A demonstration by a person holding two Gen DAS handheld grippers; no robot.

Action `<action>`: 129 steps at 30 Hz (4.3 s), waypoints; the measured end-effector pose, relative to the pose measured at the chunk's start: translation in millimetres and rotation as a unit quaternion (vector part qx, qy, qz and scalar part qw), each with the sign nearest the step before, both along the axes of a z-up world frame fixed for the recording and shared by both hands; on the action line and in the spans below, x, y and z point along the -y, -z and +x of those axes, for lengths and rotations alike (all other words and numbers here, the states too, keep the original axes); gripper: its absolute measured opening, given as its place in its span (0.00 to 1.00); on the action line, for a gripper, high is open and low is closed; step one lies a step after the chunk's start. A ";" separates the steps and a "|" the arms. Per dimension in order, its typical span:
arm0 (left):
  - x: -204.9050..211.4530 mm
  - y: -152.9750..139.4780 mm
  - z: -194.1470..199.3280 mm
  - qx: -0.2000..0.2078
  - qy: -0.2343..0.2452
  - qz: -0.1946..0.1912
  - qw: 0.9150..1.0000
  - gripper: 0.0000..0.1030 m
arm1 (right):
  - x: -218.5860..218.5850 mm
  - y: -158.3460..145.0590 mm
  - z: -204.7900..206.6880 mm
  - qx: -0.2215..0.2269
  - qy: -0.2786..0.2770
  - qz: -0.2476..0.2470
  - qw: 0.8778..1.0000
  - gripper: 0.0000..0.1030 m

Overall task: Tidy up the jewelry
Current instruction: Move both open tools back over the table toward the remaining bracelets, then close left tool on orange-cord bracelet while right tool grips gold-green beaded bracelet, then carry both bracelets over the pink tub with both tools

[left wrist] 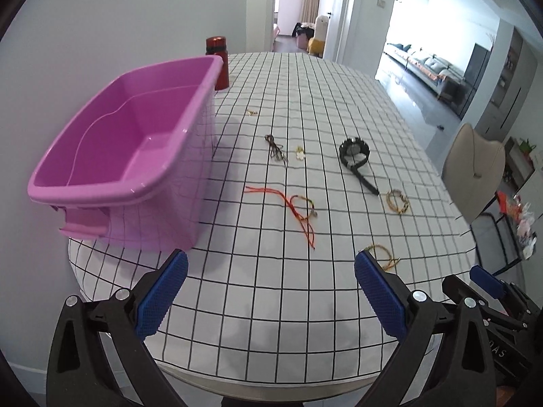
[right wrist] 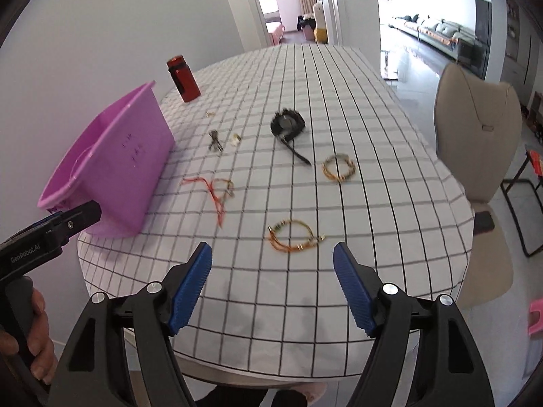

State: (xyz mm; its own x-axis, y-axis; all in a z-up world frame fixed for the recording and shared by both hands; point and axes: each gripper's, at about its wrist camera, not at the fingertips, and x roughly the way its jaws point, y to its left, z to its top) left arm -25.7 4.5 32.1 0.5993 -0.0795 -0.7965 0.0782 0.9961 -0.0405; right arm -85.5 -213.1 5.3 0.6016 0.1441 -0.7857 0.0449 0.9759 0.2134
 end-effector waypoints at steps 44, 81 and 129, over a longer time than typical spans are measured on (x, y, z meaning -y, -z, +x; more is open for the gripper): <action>46.8 172.1 152.1 -0.042 0.101 0.025 0.994 0.94 | -21.1 140.3 90.0 -0.006 0.099 -0.073 0.992 0.69; 55.8 151.0 96.9 -0.015 0.146 0.013 0.989 0.09 | -21.8 128.4 56.1 0.004 0.052 -0.048 0.997 0.07; -213.5 -37.9 136.2 0.017 -0.067 -0.016 0.997 0.09 | -281.9 -78.5 189.7 0.068 -0.220 0.036 0.973 0.07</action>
